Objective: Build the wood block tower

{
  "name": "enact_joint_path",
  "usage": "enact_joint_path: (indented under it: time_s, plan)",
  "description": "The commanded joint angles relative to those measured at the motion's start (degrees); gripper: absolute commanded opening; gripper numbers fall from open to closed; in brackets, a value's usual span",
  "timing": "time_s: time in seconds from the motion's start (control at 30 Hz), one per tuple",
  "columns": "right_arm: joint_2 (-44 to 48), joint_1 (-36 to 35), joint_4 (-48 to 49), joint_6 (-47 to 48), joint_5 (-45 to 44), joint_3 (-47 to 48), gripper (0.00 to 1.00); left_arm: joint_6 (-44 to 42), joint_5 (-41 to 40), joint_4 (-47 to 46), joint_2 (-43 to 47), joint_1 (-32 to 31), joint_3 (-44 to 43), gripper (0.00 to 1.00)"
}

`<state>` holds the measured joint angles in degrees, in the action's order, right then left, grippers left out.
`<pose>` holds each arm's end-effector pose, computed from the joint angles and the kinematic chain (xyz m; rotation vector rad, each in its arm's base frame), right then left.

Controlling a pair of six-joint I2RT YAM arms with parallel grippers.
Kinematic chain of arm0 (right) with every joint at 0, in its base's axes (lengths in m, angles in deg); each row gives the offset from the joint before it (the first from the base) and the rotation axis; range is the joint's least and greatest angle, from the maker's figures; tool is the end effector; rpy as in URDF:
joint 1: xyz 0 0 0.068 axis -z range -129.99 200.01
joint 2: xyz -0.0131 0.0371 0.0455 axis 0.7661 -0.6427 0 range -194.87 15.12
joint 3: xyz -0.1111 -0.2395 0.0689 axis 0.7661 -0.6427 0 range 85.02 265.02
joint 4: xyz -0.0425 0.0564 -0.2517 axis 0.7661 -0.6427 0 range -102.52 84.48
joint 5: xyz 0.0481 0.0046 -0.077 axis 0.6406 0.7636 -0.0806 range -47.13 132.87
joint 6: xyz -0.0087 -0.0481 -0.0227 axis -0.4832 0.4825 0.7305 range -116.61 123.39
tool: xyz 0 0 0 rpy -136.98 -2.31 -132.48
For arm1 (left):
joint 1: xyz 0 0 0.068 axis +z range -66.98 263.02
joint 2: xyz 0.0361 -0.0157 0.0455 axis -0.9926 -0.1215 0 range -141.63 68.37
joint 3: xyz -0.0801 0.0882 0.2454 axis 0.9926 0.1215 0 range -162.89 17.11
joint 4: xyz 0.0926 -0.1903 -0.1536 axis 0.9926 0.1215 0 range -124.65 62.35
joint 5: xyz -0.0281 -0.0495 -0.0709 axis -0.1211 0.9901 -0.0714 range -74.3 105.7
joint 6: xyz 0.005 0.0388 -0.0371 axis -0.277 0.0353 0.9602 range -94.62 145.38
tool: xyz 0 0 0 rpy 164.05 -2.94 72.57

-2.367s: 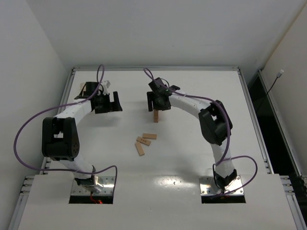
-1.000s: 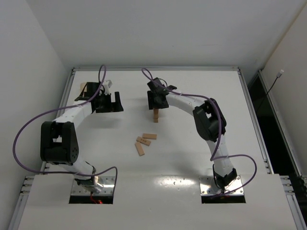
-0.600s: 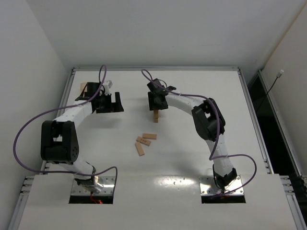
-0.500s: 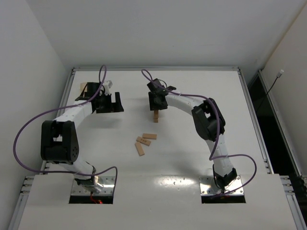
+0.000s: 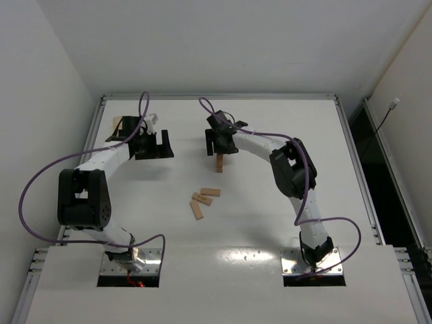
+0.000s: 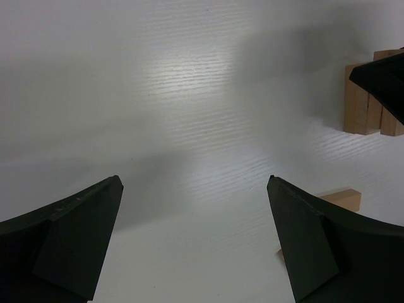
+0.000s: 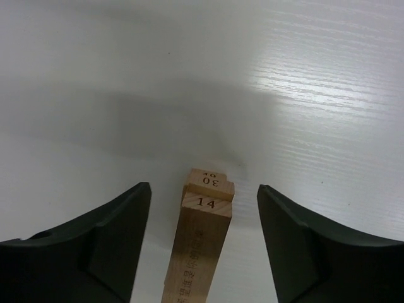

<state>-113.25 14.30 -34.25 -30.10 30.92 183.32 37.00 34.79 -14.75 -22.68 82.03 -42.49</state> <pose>0.3960 0.2755 0.1566 0.0255 2.5732 0.1861 0.3323 -0.0174 0.2167 -0.0833 2.4643 -0.5061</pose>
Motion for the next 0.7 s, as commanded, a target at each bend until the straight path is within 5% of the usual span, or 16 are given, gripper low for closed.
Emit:
enact_joint_path:
  time_s: [0.0, 0.1, 0.27, 0.47, 0.67]
  plan:
    - [-0.03, 0.20, 2.18, 0.00, -0.18, 2.42, 0.69, -0.45, 0.77, -2.32, -0.19, 0.64, -0.17, 0.99]
    - [1.46, -0.33, 3.32, 1.15, -0.18, 1.89, 0.79, -0.45, 0.77, -2.32, 0.34, 0.64, 0.44, 0.99]
    - [6.11, -0.86, 4.65, 5.36, 0.87, -0.30, 0.80, -0.45, 0.77, -2.84, 1.48, 0.64, 0.97, 0.99]
    - [23.93, -3.57, 7.90, 13.08, 2.54, -11.71, 0.80, -0.45, 0.68, -3.47, 6.57, 0.64, 4.57, 0.99]
    - [47.55, -6.22, 11.94, 24.95, -5.10, -26.29, 0.84, -0.98, 8.40, -4.61, 10.19, 1.16, 8.52, 0.99]
